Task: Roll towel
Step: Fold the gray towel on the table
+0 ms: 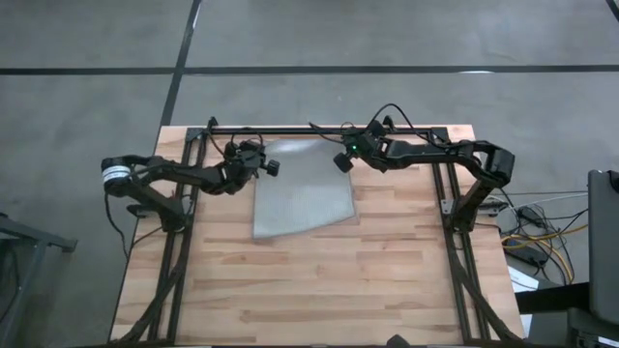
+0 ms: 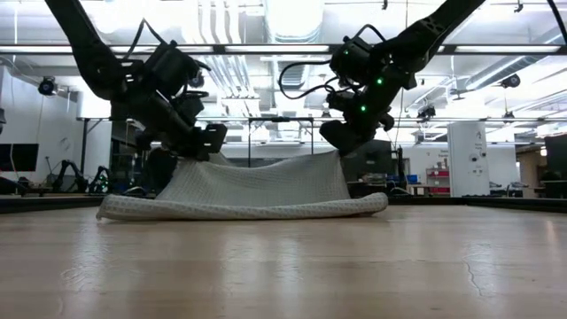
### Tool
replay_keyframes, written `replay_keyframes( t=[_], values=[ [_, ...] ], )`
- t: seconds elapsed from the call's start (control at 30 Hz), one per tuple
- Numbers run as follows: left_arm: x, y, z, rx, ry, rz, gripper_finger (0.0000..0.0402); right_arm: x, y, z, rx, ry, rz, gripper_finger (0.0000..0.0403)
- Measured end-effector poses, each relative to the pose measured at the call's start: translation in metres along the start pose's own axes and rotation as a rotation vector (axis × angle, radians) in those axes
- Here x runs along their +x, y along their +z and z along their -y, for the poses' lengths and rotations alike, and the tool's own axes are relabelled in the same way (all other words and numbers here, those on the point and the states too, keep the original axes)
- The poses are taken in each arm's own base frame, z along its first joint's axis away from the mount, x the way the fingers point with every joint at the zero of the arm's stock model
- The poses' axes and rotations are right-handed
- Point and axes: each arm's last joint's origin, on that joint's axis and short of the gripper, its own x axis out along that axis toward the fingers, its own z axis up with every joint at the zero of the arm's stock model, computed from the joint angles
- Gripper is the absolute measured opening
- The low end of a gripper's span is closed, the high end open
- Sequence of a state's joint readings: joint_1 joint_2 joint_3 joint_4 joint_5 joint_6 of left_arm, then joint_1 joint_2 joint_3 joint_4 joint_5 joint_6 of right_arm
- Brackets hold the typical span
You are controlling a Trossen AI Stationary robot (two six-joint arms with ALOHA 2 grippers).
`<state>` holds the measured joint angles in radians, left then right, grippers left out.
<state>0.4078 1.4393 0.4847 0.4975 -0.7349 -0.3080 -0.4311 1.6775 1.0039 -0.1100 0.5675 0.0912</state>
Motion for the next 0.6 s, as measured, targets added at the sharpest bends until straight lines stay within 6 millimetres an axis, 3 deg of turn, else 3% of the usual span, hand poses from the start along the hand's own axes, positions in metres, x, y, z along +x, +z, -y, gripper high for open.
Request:
replay_keyframes(
  t=[0.6],
  values=[
    [0.0005, -0.0001, -0.0001, 0.000, -0.016, -0.006, 0.0041, -0.0001, 0.0027, -0.0003, -0.030, 0.002, 0.025, 0.0008]
  ],
)
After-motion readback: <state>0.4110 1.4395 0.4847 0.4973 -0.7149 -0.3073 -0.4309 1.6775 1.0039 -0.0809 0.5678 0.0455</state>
